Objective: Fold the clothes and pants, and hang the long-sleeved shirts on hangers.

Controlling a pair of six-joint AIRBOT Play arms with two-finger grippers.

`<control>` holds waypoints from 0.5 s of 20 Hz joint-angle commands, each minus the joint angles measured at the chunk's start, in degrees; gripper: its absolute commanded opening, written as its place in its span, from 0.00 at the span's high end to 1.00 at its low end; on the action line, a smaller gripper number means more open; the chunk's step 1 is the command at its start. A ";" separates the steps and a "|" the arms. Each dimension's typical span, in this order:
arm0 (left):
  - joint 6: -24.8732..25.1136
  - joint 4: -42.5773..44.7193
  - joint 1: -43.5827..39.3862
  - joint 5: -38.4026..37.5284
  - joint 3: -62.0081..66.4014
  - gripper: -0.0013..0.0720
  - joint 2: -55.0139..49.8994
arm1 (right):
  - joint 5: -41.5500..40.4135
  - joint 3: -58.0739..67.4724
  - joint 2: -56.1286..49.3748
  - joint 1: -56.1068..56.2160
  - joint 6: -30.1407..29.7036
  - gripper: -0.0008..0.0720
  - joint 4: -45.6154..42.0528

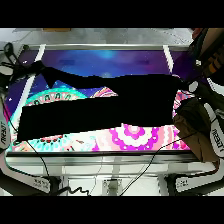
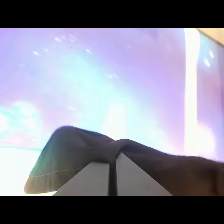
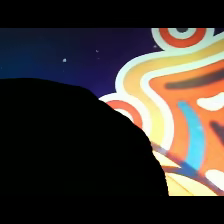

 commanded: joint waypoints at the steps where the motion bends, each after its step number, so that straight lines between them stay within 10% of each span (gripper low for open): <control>1: -0.09 0.13 3.96 1.60 0.07 0.96 0.48 | -3.26 0.07 -4.66 -0.22 0.33 0.96 1.49; 10: -0.61 0.11 9.75 3.23 0.07 0.96 0.48 | -15.93 0.20 -7.41 -0.22 0.37 0.96 3.56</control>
